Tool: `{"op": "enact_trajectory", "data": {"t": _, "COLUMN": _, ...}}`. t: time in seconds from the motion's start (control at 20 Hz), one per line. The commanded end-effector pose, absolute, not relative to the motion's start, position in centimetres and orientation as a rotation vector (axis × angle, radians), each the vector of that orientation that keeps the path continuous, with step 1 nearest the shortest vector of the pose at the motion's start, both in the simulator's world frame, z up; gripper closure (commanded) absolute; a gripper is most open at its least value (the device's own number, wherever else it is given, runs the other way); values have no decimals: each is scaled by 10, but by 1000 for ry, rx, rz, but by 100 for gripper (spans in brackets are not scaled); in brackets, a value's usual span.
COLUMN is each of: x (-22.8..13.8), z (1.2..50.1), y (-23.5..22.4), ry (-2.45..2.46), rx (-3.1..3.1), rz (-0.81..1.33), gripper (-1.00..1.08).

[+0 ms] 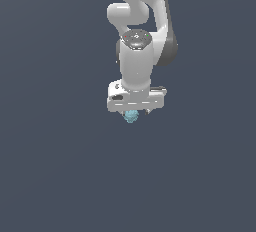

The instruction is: Pick up the object and move it to a goal position.

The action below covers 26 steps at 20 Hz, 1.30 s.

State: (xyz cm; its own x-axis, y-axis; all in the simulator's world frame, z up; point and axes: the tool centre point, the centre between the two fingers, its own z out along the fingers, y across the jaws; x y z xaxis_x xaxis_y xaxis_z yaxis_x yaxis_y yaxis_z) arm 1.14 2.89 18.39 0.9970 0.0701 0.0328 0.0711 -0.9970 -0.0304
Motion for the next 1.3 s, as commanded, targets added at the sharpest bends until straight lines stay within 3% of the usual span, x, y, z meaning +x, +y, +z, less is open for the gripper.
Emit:
{"op": "enact_trajectory", "data": {"t": 0.0, "x": 11, "z": 184, "y": 29, "ry": -110, "rx": -3108, "rz": -49, "gripper": -92}}
{"op": "enact_trajectory", "data": {"t": 0.5, "x": 11, "z": 184, "y": -4, "ry": -67, "rx": -3125, "rz": -68, "gripper": -92}}
{"op": "enact_trajectory", "data": {"t": 1.25, "x": -4, "z": 164, "y": -1, "ry": -255, "rx": -3123, "rz": -54, "gripper": -92}}
